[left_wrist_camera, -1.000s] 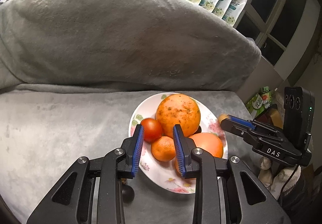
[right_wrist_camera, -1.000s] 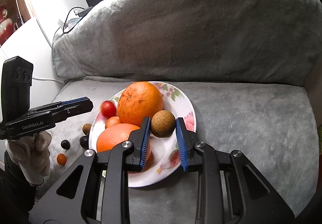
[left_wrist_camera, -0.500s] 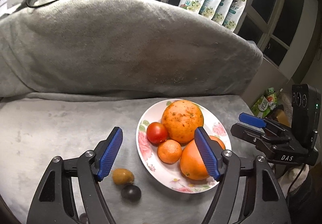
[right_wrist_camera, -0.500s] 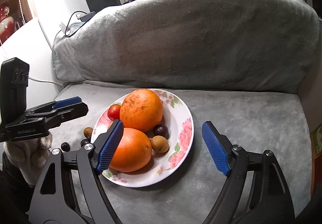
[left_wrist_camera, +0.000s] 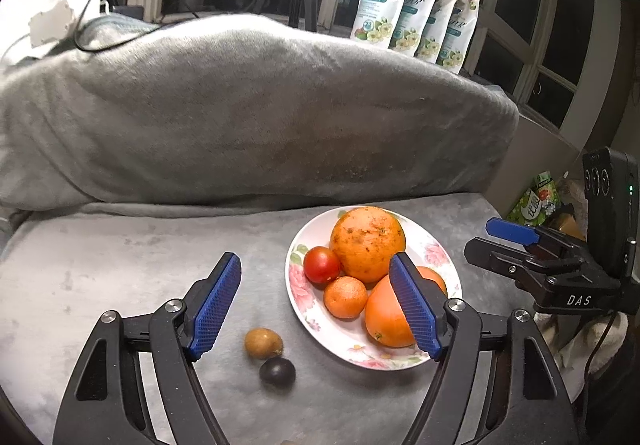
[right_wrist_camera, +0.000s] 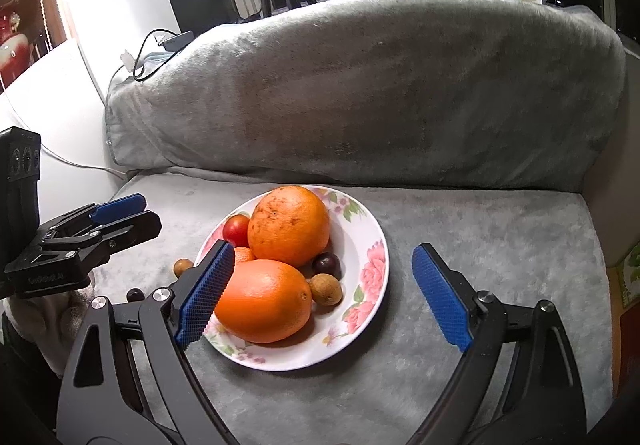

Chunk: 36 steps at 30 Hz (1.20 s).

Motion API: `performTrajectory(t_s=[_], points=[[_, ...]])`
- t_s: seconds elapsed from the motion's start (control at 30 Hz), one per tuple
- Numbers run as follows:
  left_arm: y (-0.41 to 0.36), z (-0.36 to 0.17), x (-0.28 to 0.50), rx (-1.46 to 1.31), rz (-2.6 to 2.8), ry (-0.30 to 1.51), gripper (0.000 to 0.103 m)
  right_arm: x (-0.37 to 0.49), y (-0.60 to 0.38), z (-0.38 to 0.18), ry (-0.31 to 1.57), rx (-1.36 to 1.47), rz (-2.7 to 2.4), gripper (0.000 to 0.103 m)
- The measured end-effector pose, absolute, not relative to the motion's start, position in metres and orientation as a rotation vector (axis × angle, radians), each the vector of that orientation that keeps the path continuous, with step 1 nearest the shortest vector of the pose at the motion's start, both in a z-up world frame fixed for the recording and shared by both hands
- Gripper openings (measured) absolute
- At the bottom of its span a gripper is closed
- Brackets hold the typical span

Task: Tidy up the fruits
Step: 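Withdraw both tools from the plate toward the remaining small fruits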

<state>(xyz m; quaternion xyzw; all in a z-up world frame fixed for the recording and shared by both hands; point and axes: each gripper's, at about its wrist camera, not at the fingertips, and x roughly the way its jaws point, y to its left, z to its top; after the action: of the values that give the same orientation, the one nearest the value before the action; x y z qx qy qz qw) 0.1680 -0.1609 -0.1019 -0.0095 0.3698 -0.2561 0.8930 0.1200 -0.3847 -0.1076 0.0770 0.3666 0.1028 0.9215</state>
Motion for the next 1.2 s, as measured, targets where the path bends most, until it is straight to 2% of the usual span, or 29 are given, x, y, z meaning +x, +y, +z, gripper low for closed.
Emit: performTrajectory(t_s=[0.7, 1.2], points=[[-0.088, -0.075, 0.134, -0.042, -0.401, 0.699, 0.077, 0.089, -0.34, -0.085, 0.61, 0.083, 0.31, 0.093], [-0.027, -0.106, 0.101, -0.114, -0.312, 0.767, 0.076, 0.081, -0.272, -0.104, 0.672, -0.025, 0.491, 0.092]])
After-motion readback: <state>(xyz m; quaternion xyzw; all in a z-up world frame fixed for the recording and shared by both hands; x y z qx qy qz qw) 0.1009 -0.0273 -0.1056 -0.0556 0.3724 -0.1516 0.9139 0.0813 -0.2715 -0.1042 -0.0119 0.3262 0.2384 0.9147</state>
